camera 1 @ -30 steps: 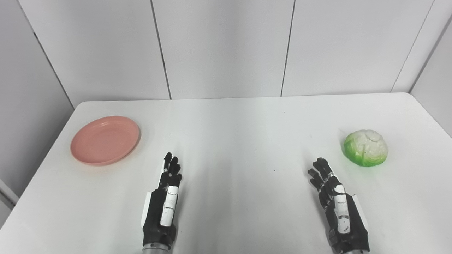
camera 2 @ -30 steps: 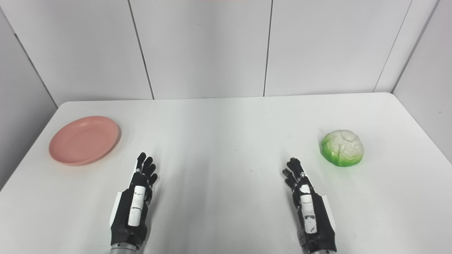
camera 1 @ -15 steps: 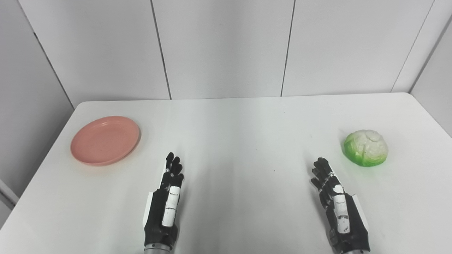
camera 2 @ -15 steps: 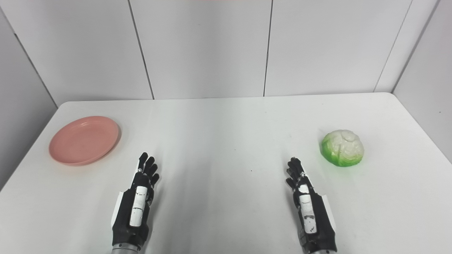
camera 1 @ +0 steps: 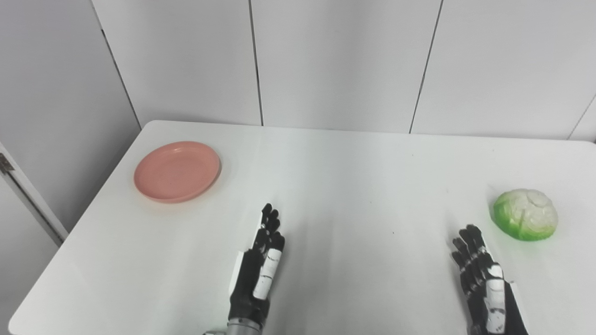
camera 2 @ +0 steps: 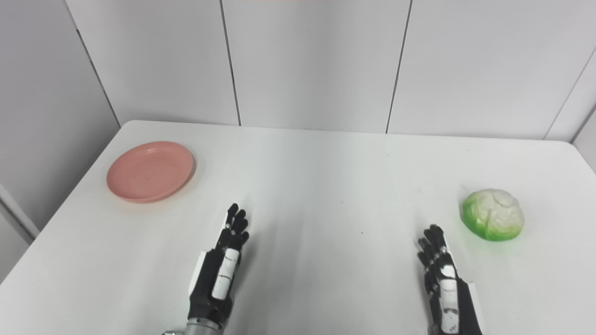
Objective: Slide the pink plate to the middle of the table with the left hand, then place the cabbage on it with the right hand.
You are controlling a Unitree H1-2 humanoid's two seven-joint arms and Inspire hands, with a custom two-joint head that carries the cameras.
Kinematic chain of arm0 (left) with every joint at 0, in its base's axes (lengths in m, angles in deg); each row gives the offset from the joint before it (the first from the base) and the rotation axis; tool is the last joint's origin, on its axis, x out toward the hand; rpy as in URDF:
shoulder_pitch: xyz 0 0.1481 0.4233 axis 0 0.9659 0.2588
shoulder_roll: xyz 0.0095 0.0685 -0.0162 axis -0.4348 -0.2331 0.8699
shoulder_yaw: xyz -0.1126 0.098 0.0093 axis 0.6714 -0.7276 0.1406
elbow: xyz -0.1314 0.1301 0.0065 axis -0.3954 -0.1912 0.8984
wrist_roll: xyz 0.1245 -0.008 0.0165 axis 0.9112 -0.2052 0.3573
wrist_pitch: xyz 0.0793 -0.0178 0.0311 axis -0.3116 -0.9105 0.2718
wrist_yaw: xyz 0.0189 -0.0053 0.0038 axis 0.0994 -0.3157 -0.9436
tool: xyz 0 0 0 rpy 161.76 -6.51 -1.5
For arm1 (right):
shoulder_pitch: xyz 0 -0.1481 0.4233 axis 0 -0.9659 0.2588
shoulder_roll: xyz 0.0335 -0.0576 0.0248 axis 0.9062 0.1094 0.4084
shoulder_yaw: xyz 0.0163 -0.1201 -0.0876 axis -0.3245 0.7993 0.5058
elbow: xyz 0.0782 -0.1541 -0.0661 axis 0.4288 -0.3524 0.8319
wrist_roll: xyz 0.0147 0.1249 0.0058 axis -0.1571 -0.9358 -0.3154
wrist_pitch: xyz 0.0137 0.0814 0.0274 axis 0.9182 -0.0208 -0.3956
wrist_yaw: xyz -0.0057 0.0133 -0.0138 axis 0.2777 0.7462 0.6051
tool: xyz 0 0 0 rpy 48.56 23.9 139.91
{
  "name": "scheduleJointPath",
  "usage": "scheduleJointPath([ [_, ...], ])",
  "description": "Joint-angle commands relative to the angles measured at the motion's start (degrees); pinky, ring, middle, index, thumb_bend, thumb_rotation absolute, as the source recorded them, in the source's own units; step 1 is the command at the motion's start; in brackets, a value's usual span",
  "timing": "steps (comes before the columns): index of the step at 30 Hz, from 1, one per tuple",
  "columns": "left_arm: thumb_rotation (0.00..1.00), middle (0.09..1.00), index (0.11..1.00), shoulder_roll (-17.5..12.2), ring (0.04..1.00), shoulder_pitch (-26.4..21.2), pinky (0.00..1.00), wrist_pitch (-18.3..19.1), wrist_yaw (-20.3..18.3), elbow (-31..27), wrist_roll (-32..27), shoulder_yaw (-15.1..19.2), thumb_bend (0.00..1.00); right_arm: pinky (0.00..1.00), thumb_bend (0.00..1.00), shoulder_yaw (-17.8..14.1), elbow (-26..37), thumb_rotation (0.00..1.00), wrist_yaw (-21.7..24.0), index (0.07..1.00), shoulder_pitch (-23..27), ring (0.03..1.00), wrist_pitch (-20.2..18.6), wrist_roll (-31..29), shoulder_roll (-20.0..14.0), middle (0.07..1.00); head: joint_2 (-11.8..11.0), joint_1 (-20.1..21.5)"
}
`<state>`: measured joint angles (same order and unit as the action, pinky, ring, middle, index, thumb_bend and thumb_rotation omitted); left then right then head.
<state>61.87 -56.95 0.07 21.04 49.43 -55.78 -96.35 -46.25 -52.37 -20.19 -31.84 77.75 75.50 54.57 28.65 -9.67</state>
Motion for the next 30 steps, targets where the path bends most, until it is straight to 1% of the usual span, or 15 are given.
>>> scheduleJointPath([
  [1,0.88,1.0,1.0,2.6,1.0,3.1,1.0,-2.6,0.6,0.4,0.9,-0.4,0.74,0.99,0.83,-0.5,-1.0,1.0,0.6,0.976,-2.6,0.959,2.1,-0.3,-2.3,0.961,-0.5,-0.4],
  [7,0.9,1.0,1.0,2.7,1.0,2.9,1.0,-5.2,0.8,2.1,1.2,-0.3,0.72,1.0,0.84,-0.7,-2.4,1.0,1.2,0.981,-2.4,0.969,3.1,-0.2,-2.3,0.971,-1.5,-0.6],
  [10,0.86,0.987,1.0,2.9,0.984,2.6,1.0,-10.1,1.0,3.3,-0.5,0.6,0.72,1.0,0.84,-0.4,-3.7,1.0,1.2,0.977,-2.0,0.969,3.9,0.2,-1.8,0.97,-2.8,0.5],
  [11,0.86,0.985,1.0,2.9,0.981,2.5,1.0,-11.1,0.9,3.5,-0.6,0.8,0.72,0.99,0.84,-0.3,-4.0,1.0,1.2,0.977,-1.9,0.968,4.2,0.3,-1.7,0.969,-2.8,0.5],
  [12,0.86,0.984,1.0,2.7,0.979,2.4,1.0,-11.0,0.5,2.5,-1.8,1.1,0.73,0.99,0.84,-0.2,-4.4,1.0,1.2,0.976,-1.8,0.967,4.6,0.3,-1.7,0.969,-3.4,0.8],
  [14,0.84,0.987,1.0,2.5,0.982,2.0,1.0,-10.2,0.1,0.7,-3.8,1.5,0.76,0.99,0.82,-0.1,-5.1,1.0,1.3,0.971,-1.6,0.963,5.2,0.2,-1.7,0.966,-3.5,0.9],
  [17,0.85,0.987,1.0,1.9,0.981,0.6,1.0,-8.8,-0.1,-1.1,-5.0,2.3,0.84,0.98,0.84,0.1,-6.0,1.0,1.5,0.966,-1.4,0.958,5.7,-0.1,-1.8,0.958,-3.7,0.8],
  [18,0.85,0.987,1.0,1.5,0.98,-0.9,1.0,-8.8,-0.2,-1.4,-5.8,3.1,0.84,0.98,0.84,0.1,-6.3,1.0,1.6,0.965,-1.3,0.958,5.9,-0.1,-1.9,0.958,-3.8,0.5],
  [20,0.84,0.973,0.991,0.9,0.96,-3.1,0.95,-8.7,-0.4,-1.6,-7.0,4.5,0.82,0.98,0.84,0.1,-6.8,1.0,1.6,0.963,-1.1,0.957,5.8,-0.2,-2.0,0.957,-4.0,0.0],
  [21,0.83,0.969,0.988,-0.1,0.955,-5.5,0.94,-8.7,-0.3,-1.5,-7.2,5.9,0.82,0.98,0.84,0.2,-7.0,1.0,1.7,0.962,-1.0,0.958,5.8,-0.3,-2.1,0.956,-4.3,-0.4],
  [22,0.83,0.957,0.979,-0.7,0.936,-7.0,0.89,-8.7,-0.3,-1.4,-7.1,6.9,0.82,0.98,0.83,0.2,-7.2,1.0,1.8,0.966,-0.9,0.958,5.8,-0.4,-2.2,0.958,-4.3,-0.4],
  [23,0.83,0.943,0.967,-1.9,0.924,-9.3,0.86,-8.7,-0.5,-1.1,-7.5,8.1,0.81,0.98,0.82,0.2,-7.4,1.0,1.9,0.972,-0.7,0.961,5.9,-0.4,-2.3,0.96,-4.4,-0.8],
  [26,0.83,0.915,0.955,-4.6,0.902,-14.4,0.83,-8.4,-0.8,-1.1,-7.2,11.0,0.8,0.99,0.82,0.4,-7.8,1.0,1.9,0.979,-0.6,0.965,6.1,-0.2,-2.3,0.961,-4.5,-1.1],
  [28,0.81,0.893,0.935,-7.9,0.877,-19.8,0.81,-6.7,-0.8,-0.7,-7.6,13.7,0.81,0.99,0.83,0.5,-7.9,1.0,1.9,0.978,-0.6,0.964,6.2,-0.1,-2.3,0.957,-4.4,-1.3],
  [30,0.78,0.87,0.897,-10.7,0.847,-24.3,0.79,-4.8,-0.5,0.5,-8.0,16.3,0.85,0.98,0.84,0.7,-7.7,1.0,1.9,0.976,-0.7,0.961,6.2,0.0,-2.3,0.948,-4.1,-1.2],
])
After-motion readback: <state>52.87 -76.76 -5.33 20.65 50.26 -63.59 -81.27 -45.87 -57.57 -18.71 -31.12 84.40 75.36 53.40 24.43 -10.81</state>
